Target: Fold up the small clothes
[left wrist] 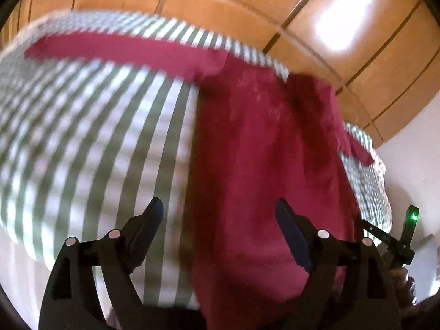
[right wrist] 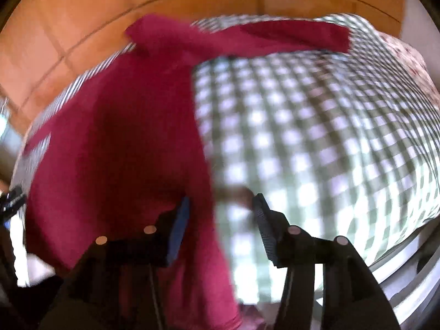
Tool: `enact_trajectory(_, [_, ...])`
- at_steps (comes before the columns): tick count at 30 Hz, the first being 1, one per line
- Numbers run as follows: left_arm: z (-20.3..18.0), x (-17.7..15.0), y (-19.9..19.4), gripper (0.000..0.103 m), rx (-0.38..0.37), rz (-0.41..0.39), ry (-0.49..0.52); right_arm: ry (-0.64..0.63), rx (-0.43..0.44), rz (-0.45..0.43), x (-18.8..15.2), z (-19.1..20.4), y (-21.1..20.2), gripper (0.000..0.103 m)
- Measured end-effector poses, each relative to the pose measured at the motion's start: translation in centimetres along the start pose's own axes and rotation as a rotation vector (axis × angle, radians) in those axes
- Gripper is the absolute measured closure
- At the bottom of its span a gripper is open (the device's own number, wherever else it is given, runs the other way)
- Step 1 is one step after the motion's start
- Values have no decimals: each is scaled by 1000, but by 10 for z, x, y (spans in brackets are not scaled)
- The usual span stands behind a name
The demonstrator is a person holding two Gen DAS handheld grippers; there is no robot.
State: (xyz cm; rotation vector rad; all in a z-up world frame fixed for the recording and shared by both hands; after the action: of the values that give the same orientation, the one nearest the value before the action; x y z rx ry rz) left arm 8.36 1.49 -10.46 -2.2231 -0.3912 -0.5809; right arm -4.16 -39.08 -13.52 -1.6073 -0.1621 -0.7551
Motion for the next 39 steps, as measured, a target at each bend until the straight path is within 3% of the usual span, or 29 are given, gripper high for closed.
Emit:
enact_trajectory(2, [-9,20,2,21,3,-50,34,109,9,-8,23,-22,7,54])
enact_trajectory(5, [-26,36,27,21,7,-45,104,218,-32,-45,65,-55,22,54])
enact_trajectory(8, [-37,41,64,21,73,-6,204,321,-111,-66,104,-90,42,57])
enact_trajectory(11, [-40,42,92,21,131,20,281,329,-216,-112,135,-115,47,57])
enact_trajectory(13, [-36,42,108,21,152,44,298,309,-288,-150,156,-128,50,56])
enact_trajectory(15, [-28,41,120,21,165,67,289,236,-393,-207,175,-138,50,46])
enact_trajectory(17, [-19,39,126,17,156,65,277,121,-472,-216,193,-143,59,29])
enact_trajectory(19, [-20,38,128,13,137,59,284,18,-532,-218,208,-145,68,21])
enact_trajectory(20, [-21,38,130,11,135,62,288,-28,-534,-209,216,-144,77,15])
enact_trajectory(22, [-21,38,134,7,137,63,297,-122,-513,-171,227,-142,93,15])
enact_trajectory(24, [-23,36,137,5,145,64,312,-175,-522,-139,237,-144,108,26])
enact_trajectory(26, [-23,36,138,5,145,62,315,-196,-506,-82,237,-145,121,88])
enact_trajectory(27, [-23,36,137,5,140,59,312,-207,-503,-48,233,-145,125,94])
enact_trajectory(30, [-23,35,136,5,130,52,307,-245,-547,-110,226,-142,108,95])
enact_trajectory(34, [-23,35,136,5,131,52,309,-175,-560,-211,230,-144,55,95])
enact_trajectory(39, [-23,34,135,5,129,49,309,-83,-615,-337,262,-173,-12,96])
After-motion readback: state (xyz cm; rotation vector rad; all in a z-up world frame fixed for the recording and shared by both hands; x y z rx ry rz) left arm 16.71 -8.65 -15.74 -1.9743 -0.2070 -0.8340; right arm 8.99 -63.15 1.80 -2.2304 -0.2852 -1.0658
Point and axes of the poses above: each gripper's, at about its wrist camera, not at the fingertips, and y roughly the way its jaws point, z to its left, x to its top, the point moved 10 cm from there along y, roughly the way its jaws point, and after that the axes turned 12 degrees about -x, right-handed, at the moved point
